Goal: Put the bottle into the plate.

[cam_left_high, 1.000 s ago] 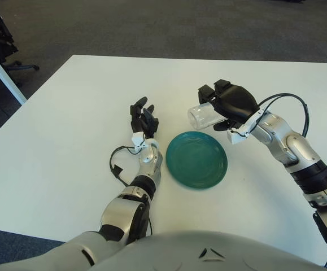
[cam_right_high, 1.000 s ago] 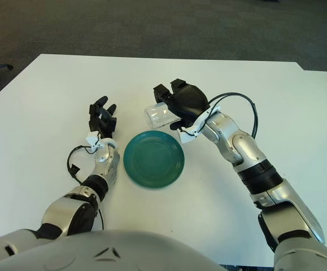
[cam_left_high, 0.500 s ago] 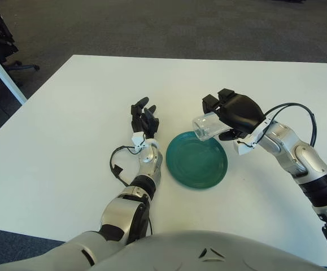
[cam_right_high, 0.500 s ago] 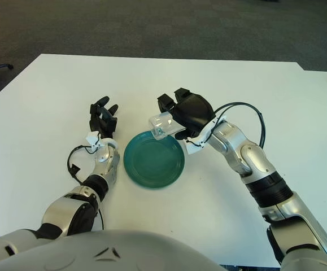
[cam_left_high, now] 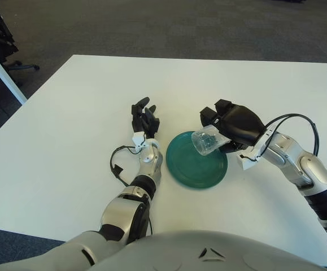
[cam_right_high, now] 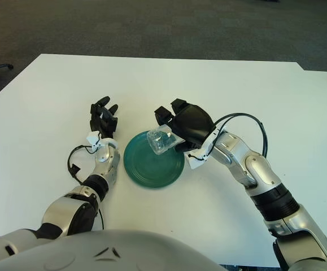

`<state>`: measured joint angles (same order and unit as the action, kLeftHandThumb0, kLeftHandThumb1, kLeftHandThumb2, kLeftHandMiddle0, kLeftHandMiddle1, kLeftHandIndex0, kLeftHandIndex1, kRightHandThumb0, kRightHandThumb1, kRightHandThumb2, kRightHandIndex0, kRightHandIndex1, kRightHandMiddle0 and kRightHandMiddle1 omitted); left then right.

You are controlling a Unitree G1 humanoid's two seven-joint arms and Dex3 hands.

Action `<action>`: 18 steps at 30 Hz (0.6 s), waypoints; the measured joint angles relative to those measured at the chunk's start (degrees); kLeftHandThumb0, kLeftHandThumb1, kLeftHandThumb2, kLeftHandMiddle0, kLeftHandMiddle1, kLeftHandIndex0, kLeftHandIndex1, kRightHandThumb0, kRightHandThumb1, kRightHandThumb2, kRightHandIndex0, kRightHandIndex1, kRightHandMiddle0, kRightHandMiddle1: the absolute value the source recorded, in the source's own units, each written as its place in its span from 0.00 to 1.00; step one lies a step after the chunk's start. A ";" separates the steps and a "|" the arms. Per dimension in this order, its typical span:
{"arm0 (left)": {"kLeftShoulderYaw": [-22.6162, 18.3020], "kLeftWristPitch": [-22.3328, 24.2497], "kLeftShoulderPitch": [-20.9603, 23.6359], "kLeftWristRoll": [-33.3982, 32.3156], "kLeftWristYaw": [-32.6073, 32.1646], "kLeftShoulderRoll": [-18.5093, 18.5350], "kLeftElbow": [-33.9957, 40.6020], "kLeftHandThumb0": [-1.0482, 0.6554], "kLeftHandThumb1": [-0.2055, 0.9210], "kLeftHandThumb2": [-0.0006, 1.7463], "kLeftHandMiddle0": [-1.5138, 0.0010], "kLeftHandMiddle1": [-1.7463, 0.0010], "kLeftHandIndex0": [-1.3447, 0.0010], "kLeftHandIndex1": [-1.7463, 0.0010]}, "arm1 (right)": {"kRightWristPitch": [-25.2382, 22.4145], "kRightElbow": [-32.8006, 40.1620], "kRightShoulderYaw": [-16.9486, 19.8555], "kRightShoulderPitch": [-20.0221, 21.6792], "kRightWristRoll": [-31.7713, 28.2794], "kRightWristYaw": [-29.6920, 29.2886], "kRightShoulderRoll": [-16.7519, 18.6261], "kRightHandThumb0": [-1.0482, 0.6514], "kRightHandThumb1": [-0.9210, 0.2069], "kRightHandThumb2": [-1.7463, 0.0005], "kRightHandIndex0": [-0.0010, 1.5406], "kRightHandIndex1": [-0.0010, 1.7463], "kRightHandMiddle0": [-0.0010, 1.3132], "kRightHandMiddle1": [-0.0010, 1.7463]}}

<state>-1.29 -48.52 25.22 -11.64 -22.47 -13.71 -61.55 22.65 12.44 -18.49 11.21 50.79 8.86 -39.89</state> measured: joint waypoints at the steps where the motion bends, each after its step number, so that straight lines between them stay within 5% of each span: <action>1: 0.07 0.03 0.01 0.26 -0.23 -0.01 -0.03 0.19 1.00 0.48 0.67 0.59 0.73 0.36 | 0.15 0.00 -0.01 -0.10 0.31 -0.09 0.04 0.32 0.57 0.22 0.66 1.00 0.49 1.00; 18: 2.08 0.05 0.09 6.66 -7.88 -0.14 -0.45 0.24 1.00 0.54 0.65 0.67 0.75 0.44 | 1.79 -0.01 -2.63 -3.80 5.03 -5.59 3.69 0.32 0.57 0.22 0.76 1.00 0.49 1.00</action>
<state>0.79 -48.47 25.31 -4.98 -30.35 -13.85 -62.00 24.44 12.44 -21.12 7.41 55.82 3.27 -36.19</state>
